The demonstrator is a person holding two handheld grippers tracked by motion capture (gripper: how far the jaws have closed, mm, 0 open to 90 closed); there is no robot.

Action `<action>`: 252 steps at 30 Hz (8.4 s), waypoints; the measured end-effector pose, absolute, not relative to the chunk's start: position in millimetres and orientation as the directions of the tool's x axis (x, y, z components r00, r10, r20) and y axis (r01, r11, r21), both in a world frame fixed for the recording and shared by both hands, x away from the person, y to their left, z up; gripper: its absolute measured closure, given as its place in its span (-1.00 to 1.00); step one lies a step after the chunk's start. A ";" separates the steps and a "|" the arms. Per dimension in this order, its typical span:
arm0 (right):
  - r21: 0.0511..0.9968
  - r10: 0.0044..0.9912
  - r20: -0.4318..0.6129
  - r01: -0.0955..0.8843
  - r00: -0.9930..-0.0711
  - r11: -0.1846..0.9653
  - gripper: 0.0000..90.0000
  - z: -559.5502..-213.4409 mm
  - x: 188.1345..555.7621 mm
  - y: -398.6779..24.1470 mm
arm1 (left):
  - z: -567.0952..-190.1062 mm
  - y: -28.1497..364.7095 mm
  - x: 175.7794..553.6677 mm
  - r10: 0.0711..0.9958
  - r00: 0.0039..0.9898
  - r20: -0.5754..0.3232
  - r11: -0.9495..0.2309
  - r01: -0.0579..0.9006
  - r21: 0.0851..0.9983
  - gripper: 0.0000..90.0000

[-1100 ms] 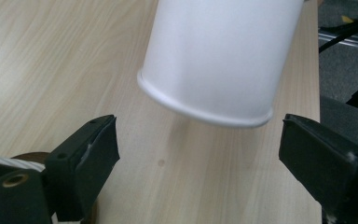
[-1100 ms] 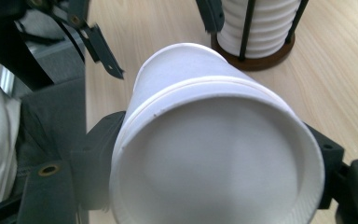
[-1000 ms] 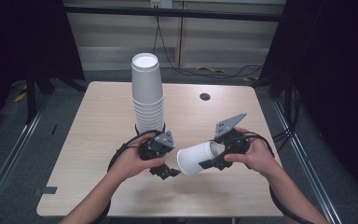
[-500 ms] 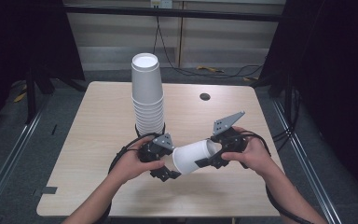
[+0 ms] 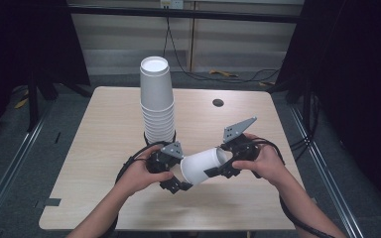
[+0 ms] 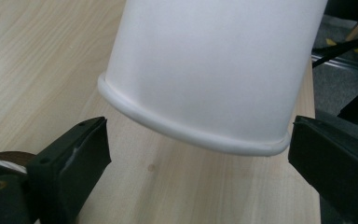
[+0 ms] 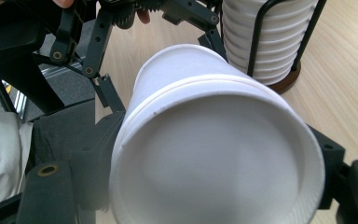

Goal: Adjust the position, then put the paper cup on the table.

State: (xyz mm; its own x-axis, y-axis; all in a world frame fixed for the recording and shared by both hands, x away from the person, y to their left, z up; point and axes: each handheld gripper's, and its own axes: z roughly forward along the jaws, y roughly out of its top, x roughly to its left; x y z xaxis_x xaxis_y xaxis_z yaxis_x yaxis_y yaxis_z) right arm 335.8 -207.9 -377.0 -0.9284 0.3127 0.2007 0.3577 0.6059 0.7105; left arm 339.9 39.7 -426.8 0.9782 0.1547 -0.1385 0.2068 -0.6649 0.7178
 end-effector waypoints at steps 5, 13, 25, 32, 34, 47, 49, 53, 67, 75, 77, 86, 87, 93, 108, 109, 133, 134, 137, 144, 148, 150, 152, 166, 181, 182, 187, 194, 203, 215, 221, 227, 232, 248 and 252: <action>0.709 0.305 0.206 0.357 -0.930 0.608 -0.50 -378.3 335.0 -205.8 | -426.4 38.1 340.5 0.160 0.977 -0.143 -0.658 0.213 0.722 -0.97; 0.725 0.279 0.219 0.347 -0.935 0.595 -0.50 -376.6 333.9 -200.9 | -428.1 35.5 341.0 0.153 0.977 -0.148 -0.656 0.213 0.724 -1.00; 0.747 0.255 0.239 0.346 -0.937 0.568 -0.50 -376.4 334.8 -194.2 | -425.3 33.4 341.3 0.109 0.986 -0.125 -0.660 0.166 0.733 -0.99; 0.753 0.246 0.232 0.334 -0.941 0.567 -0.48 -375.0 334.2 -192.4 | -423.2 34.3 340.8 0.094 0.985 -0.144 -0.670 0.170 0.723 -0.73; 0.758 0.246 0.234 0.335 -0.941 0.560 -0.47 -375.4 334.0 -193.4 | -421.1 35.2 340.8 0.095 0.986 -0.141 -0.676 0.167 0.718 -0.70; 0.709 0.225 0.187 0.290 -0.956 0.643 -0.54 -375.1 329.8 -193.4 | -409.1 28.9 335.9 0.116 0.989 -0.089 -0.761 0.146 0.632 -0.65; 0.685 0.226 0.170 0.280 -0.959 0.672 -0.55 -374.5 329.6 -192.9 | -407.5 27.8 336.0 0.111 0.991 -0.079 -0.779 0.136 0.612 -0.65; 0.653 0.222 0.143 0.261 -0.964 0.711 -0.57 -371.8 329.4 -191.3 | -404.8 26.4 337.1 0.109 0.991 -0.074 -0.801 0.132 0.584 -0.65; 0.491 0.210 0.107 0.235 -0.972 0.839 -0.57 -364.6 330.0 -177.3 | -403.1 17.8 336.2 0.101 0.993 -0.057 -0.844 0.116 0.523 -0.65; 0.406 0.226 0.132 0.261 -0.965 0.876 -0.52 -365.0 331.0 -166.6 | -401.4 13.7 335.7 0.072 0.997 -0.039 -0.859 0.082 0.506 -0.65; 0.387 0.229 0.143 0.268 -0.963 0.882 -0.50 -367.6 331.7 -164.3 | -402.0 13.1 334.6 0.074 0.996 -0.042 -0.854 0.085 0.513 -0.66; 0.358 0.235 0.178 0.285 -0.956 0.889 -0.47 -375.0 332.2 -157.4 | -403.7 12.1 333.0 0.043 0.999 -0.023 -0.878 0.049 0.476 -0.66; 0.358 0.235 0.178 0.285 -0.956 0.889 -0.47 -375.0 332.2 -157.4 | -403.7 12.1 333.0 0.043 0.999 -0.023 -0.878 0.049 0.476 -0.66; 0.373 0.235 0.159 0.279 -0.959 0.885 -0.42 -377.5 331.4 -158.5 | -404.8 15.0 333.9 0.054 0.998 -0.021 -0.869 0.057 0.492 -0.70; 0.545 0.220 0.141 0.261 -0.965 0.797 -0.43 -385.8 329.6 -189.9 | -404.5 31.1 342.4 0.057 0.997 -0.047 -0.774 0.074 0.629 -0.76; 0.545 0.220 0.141 0.261 -0.965 0.797 -0.43 -385.8 329.6 -189.9 | -405.0 31.3 342.2 0.069 0.996 -0.062 -0.767 0.093 0.635 -0.76; 0.663 0.271 0.181 0.321 -0.945 0.676 -0.44 -395.9 328.8 -221.6 | -408.3 51.7 348.0 0.134 0.980 -0.144 -0.636 0.196 0.746 -0.74; 0.668 0.273 0.183 0.323 -0.944 0.671 -0.43 -395.8 329.1 -223.5 | -408.9 52.0 347.2 0.123 0.982 -0.146 -0.643 0.191 0.741 -0.74; 0.677 0.282 0.184 0.329 -0.942 0.658 -0.43 -395.0 330.0 -226.7 | -410.2 51.0 345.9 0.117 0.982 -0.147 -0.631 0.188 0.753 -0.74; 0.700 0.281 0.196 0.335 -0.939 0.630 -0.43 -393.2 330.5 -228.5 | -408.1 48.1 346.5 0.135 0.981 -0.141 -0.592 0.194 0.782 -0.76; 0.712 0.268 0.205 0.331 -0.941 0.619 -0.43 -392.9 330.0 -226.6 | -409.0 46.0 345.9 0.127 0.979 -0.157 -0.578 0.202 0.791 -0.77; 0.716 0.260 0.201 0.323 -0.945 0.619 -0.43 -392.7 329.5 -225.3 | -409.4 44.8 346.1 0.131 0.980 -0.152 -0.577 0.200 0.792 -0.78; 0.719 0.244 0.213 0.321 -0.946 0.617 -0.43 -392.4 328.9 -224.2 | -409.5 44.1 346.5 0.133 0.979 -0.158 -0.573 0.206 0.793 -0.78; 0.721 0.202 0.217 0.296 -0.955 0.626 -0.44 -392.1 328.7 -218.9 | -409.1 41.2 348.6 0.098 0.985 -0.141 -0.589 0.171 0.790 -1.00; 0.709 0.186 0.219 0.287 -0.958 0.644 -0.44 -391.5 331.0 -213.6 | -409.9 38.3 348.7 0.062 0.989 -0.133 -0.577 0.144 0.804 -0.99; 0.709 0.183 0.218 0.284 -0.959 0.646 -0.44 -391.6 331.1 -212.4 | -409.9 38.0 348.0 0.050 0.991 -0.123 -0.578 0.130 0.806 -0.99; 0.703 0.180 0.216 0.281 -0.960 0.653 -0.44 -393.1 331.8 -210.0 | -410.1 39.1 346.8 0.037 0.992 -0.117 -0.579 0.117 0.807 -0.81; 0.710 0.173 0.217 0.277 -0.961 0.647 -0.44 -393.4 332.6 -209.7 | -406.9 40.9 346.5 0.034 0.994 -0.104 -0.564 0.105 0.819 -0.82; 0.704 0.170 0.213 0.272 -0.962 0.656 -0.44 -393.9 332.7 -208.7 | -405.7 40.5 345.6 0.027 0.996 -0.084 -0.567 0.085 0.819 -0.78; 0.682 0.178 0.204 0.270 -0.963 0.680 -0.44 -395.9 333.7 -205.3 | -404.4 40.4 346.0 0.036 0.996 -0.078 -0.583 0.084 0.808 -0.79; 0.668 0.184 0.200 0.271 -0.962 0.693 -0.45 -396.9 333.9 -204.1 | -403.1 40.2 346.4 0.033 0.997 -0.065 -0.593 0.072 0.802 -0.79; 0.657 0.187 0.191 0.267 -0.964 0.705 -0.45 -396.7 334.3 -201.7 | -402.4 39.3 347.1 0.038 0.997 -0.065 -0.604 0.075 0.793 -0.79; 0.657 0.190 0.178 0.261 -0.965 0.707 -0.45 -396.0 334.8 -200.7 | -402.2 39.6 348.3 0.040 0.997 -0.064 -0.610 0.075 0.789 -0.80; 0.654 0.188 0.161 0.247 -0.969 0.715 -0.45 -399.0 335.1 -198.5 | -400.5 39.3 348.6 0.048 0.996 -0.074 -0.609 0.088 0.788 -0.81; 0.656 0.190 0.167 0.252 -0.968 0.711 -0.45 -399.7 335.1 -198.6 | -400.0 39.3 348.1 0.053 0.996 -0.078 -0.610 0.094 0.787 -0.81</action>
